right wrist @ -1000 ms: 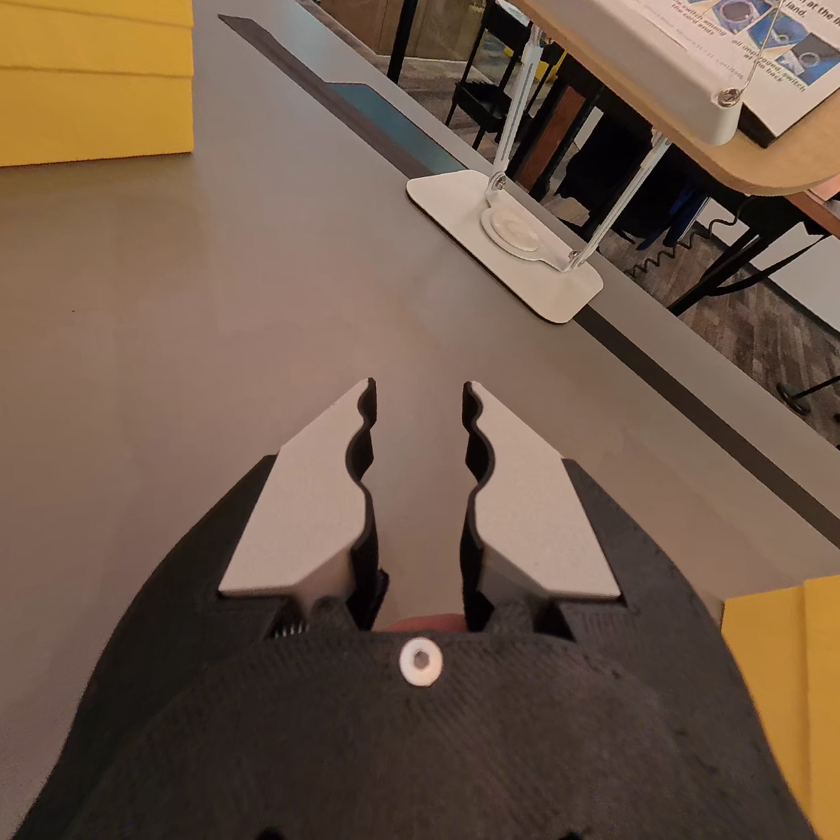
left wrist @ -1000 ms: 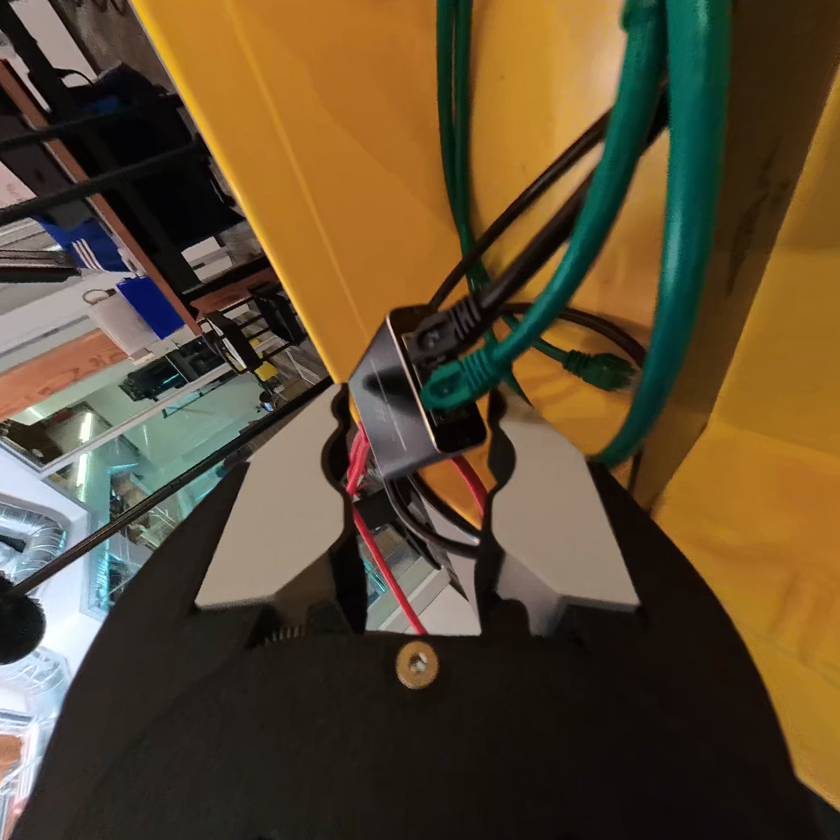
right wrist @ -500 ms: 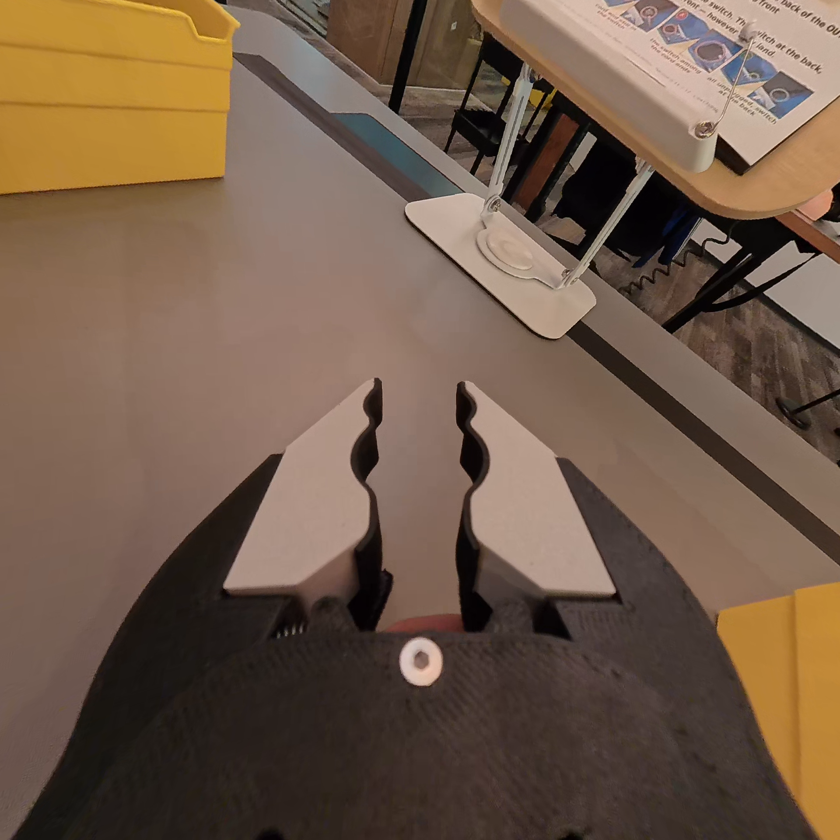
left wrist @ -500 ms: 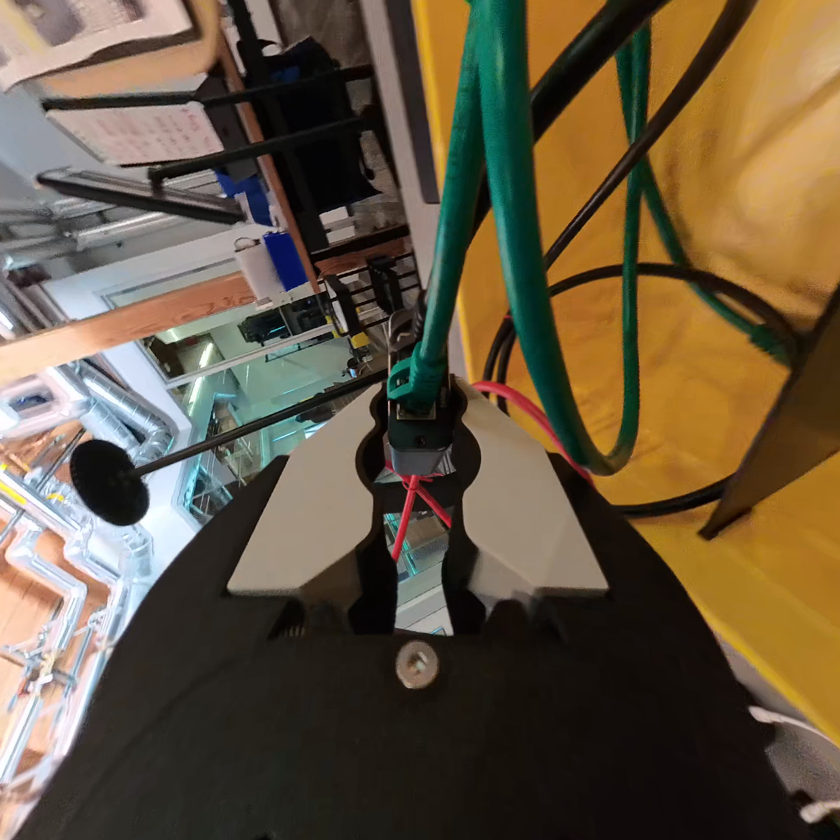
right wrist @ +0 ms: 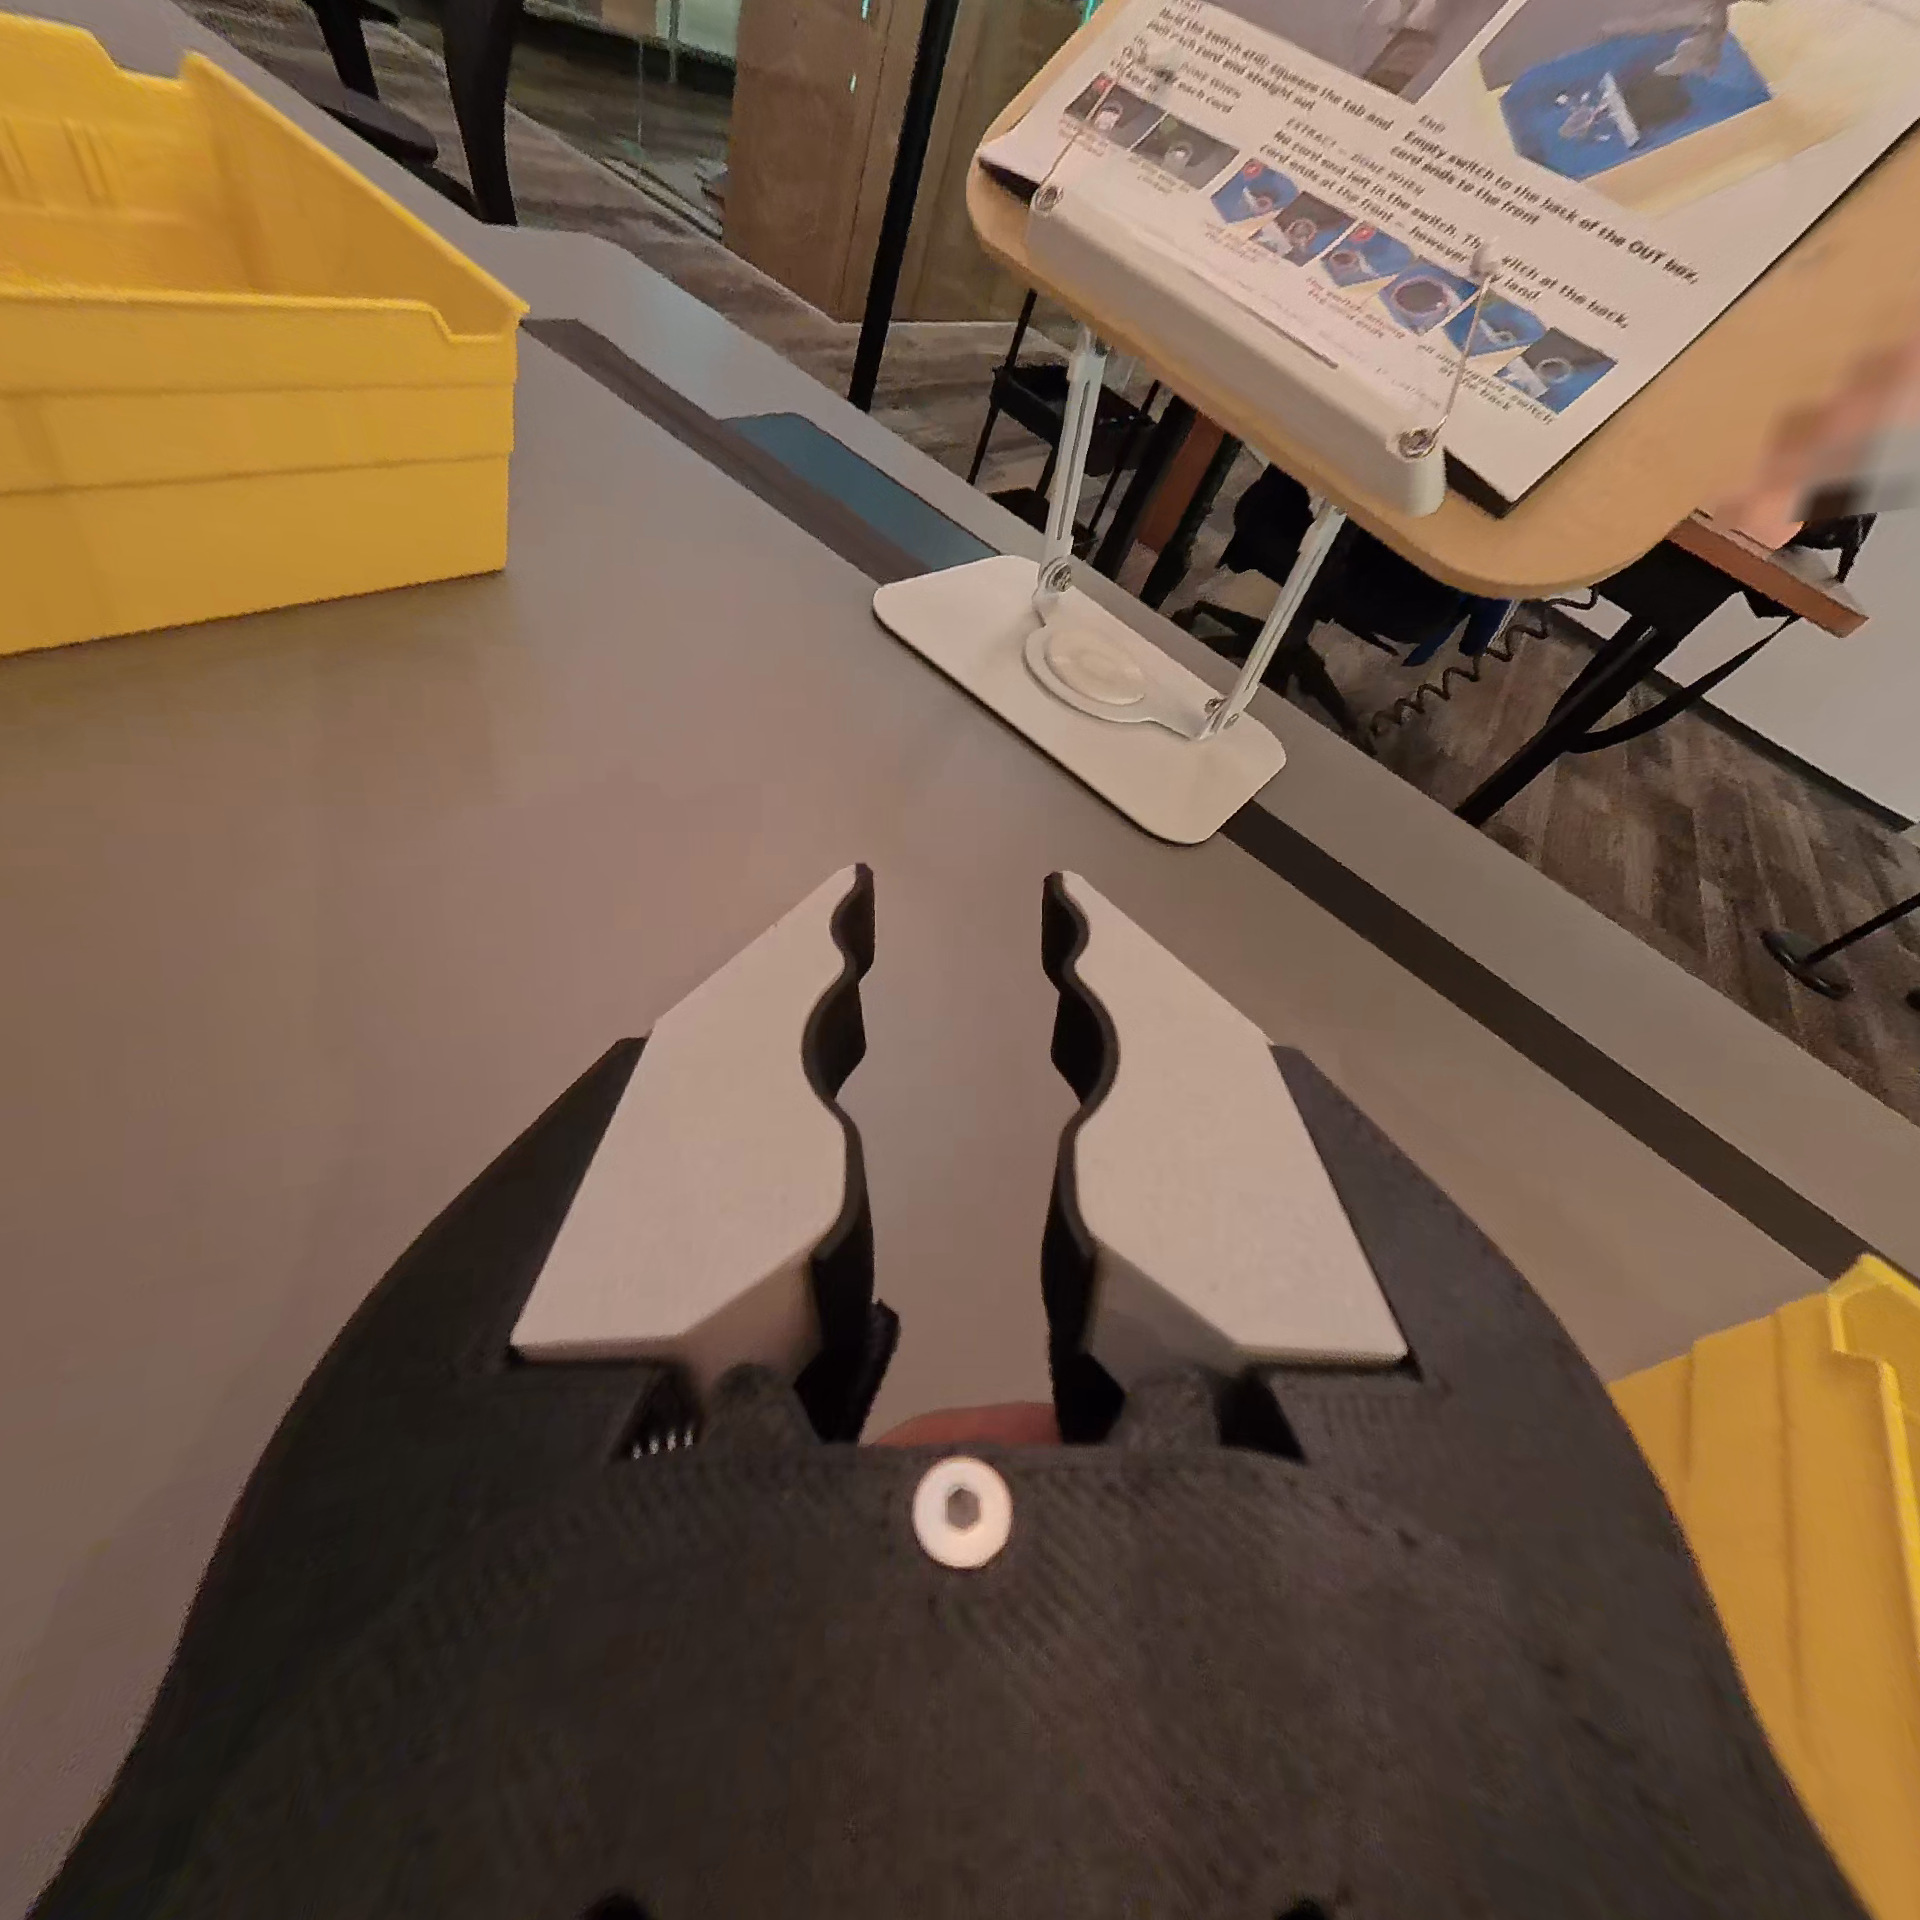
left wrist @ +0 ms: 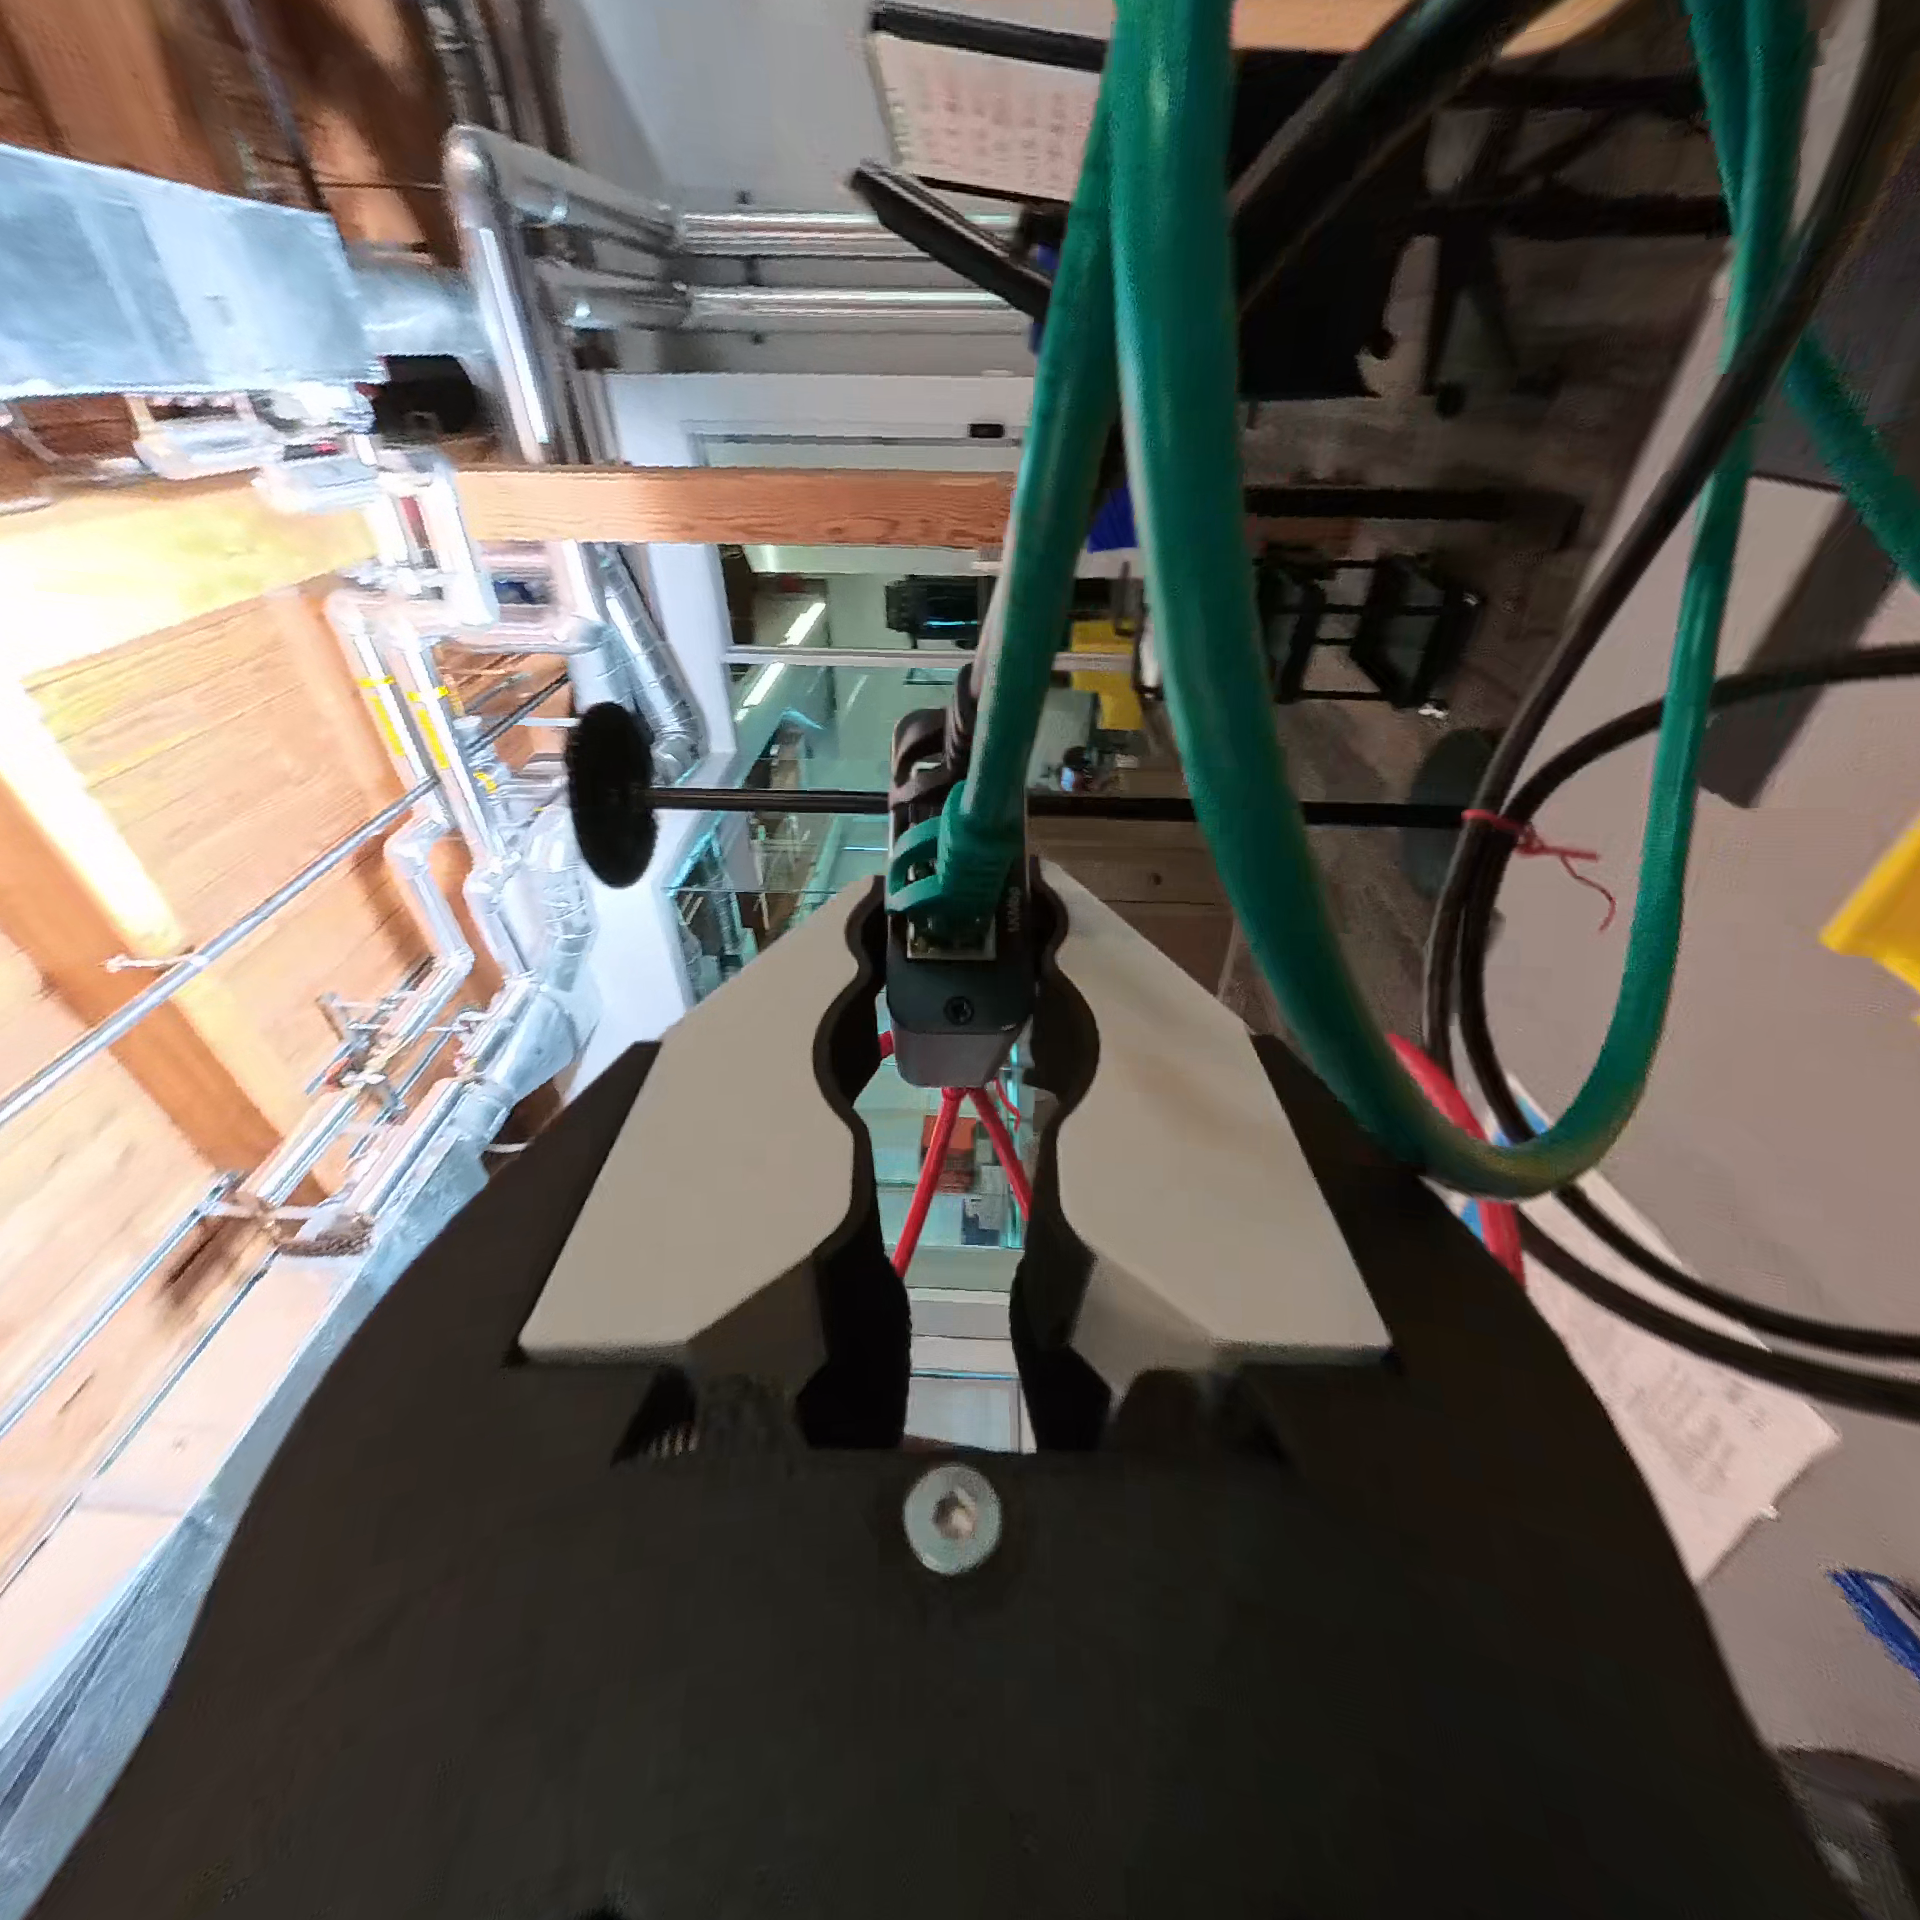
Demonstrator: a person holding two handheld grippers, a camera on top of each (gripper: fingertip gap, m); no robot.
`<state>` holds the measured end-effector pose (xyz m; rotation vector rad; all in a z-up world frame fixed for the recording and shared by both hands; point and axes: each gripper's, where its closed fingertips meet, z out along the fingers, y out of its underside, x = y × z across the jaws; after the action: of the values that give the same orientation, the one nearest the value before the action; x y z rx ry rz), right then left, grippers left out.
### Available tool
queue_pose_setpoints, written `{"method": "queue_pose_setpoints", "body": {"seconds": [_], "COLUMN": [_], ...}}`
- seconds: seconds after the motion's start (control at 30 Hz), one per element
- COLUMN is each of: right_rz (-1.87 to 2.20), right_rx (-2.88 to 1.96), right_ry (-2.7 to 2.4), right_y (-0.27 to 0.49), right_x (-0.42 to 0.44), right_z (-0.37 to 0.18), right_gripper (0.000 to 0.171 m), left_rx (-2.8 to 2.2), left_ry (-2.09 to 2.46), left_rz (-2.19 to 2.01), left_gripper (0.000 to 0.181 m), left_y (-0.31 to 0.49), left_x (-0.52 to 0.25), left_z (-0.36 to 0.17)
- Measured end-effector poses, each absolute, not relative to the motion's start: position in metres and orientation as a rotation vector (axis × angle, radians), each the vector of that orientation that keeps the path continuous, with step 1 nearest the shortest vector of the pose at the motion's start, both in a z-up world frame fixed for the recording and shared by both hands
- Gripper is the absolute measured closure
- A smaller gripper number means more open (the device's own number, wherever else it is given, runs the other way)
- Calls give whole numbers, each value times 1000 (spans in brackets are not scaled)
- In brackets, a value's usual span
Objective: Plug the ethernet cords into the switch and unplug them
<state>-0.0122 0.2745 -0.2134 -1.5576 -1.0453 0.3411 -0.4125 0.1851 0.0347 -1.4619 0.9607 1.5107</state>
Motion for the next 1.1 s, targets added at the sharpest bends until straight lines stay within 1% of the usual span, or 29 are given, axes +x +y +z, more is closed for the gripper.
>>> {"method": "queue_pose_setpoints", "body": {"seconds": [0.2,0.3,0.37,0.4,0.53,0.6,0.63,0.73,0.8,0.87,0.9,0.97,1.0,1.07,1.1], "right_rz": [420,452,486,511,642,746,801,914,888,842,823,785,755,659,599], "right_rx": [-1505,-1458,-1406,-1378,-1281,-1228,-1202,-1138,-1140,-1157,-1150,-1161,-1181,-1271,-1309], "right_ry": [-971,-935,-904,-892,-910,-917,-906,-935,-990,-1050,-1061,-1077,-1106,-1172,-1194], "right_y": [276,274,271,268,247,232,226,206,200,196,194,194,196,207,214], "right_x": [1,12,23,28,49,60,66,75,72,64,61,56,53,45,42], "right_z": [-170,-141,-115,-101,-53,-31,-21,-3,-7,-18,-20,-26,-34,-62,-77], "right_gripper": [141,140,141,144,146,157,159,158,155,146,145,147,145,132,134], "left_rx": [-1352,-1330,-1368,-1362,-1355,-1333,-1320,-1326,-1330,-1326,-1336,-1362,-1373,-1406,-1427], "left_ry": [850,853,876,886,978,999,1001,996,1018,1051,1082,1120,1142,1174,1200], "left_rz": [1513,1508,1449,1424,1374,1353,1334,1258,1234,1223,1214,1205,1204,1190,1187], "left_gripper": [159,160,159,159,159,160,160,159,159,159,160,159,160,160,159], "left_y": [188,198,210,216,243,254,260,273,279,284,287,292,293,295,295], "left_x": [-347,-308,-276,-257,-182,-149,-134,-99,-80,-65,-58,-50,-47,-43,-41], "left_z": [114,133,131,128,86,60,46,4,-22,-46,-59,-82,-92,-110,-119]}}
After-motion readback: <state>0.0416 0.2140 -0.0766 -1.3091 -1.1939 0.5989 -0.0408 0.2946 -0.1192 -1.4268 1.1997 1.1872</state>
